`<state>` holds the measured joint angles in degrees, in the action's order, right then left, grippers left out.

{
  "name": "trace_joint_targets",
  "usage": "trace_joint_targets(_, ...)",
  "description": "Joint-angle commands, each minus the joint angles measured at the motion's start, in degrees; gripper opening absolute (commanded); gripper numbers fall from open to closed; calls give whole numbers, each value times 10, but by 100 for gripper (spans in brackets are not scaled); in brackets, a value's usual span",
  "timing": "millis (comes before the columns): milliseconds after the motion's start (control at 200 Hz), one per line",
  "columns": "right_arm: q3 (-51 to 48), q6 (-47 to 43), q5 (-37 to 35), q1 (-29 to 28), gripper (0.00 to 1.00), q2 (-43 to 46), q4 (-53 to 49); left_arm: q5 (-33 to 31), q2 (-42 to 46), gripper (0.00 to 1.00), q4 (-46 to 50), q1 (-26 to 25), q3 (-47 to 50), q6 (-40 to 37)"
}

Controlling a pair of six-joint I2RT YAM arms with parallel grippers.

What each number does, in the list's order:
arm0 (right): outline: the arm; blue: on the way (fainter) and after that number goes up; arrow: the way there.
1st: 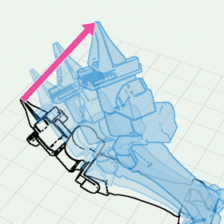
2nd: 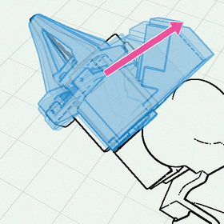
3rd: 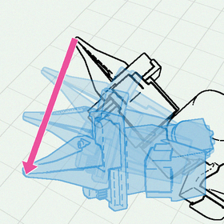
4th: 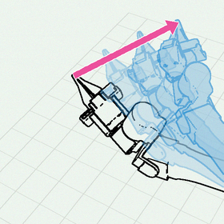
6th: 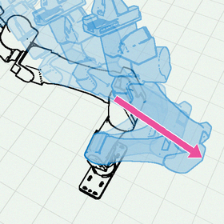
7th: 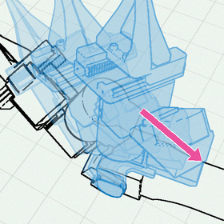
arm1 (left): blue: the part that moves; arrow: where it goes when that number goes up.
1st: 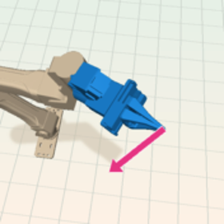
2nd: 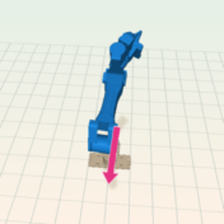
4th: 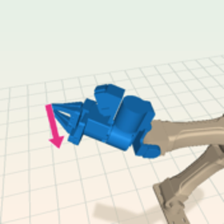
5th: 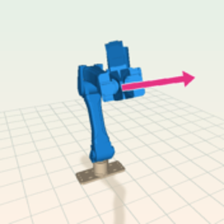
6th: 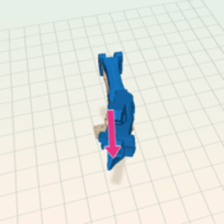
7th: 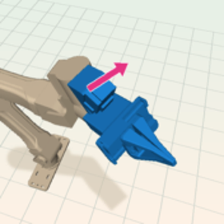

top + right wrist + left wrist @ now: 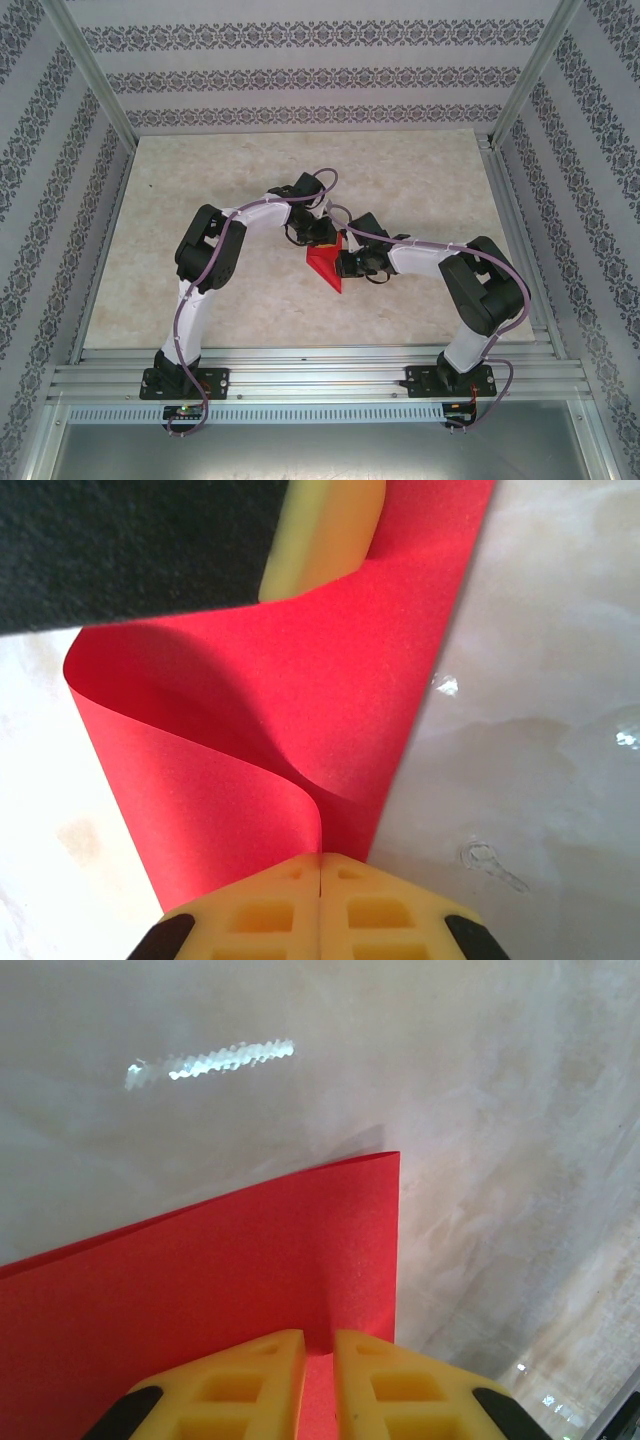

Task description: Fold a paper plane with a square sheet of paper (fold left side to right side)

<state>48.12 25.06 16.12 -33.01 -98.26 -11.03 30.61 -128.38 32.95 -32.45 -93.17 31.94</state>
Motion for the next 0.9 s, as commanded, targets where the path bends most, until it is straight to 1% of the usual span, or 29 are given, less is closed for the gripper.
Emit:
trace_joint_targets(0,6,2,-14,-5,6,7,-12,-12,-18,18,9,-14,19,0)
trace_joint_targets(225,-1,5,-21,-5,6,21,-15,-11,-19,18,7,-14,18,0)
trace_joint_targets(574,5,4,-5,-11,6,-9,-9,-12,-17,18,6,-14,19,0)
trace_joint_targets(894,3,5,-10,-13,6,20,-5,-12,-18,18,7,-15,19,0)
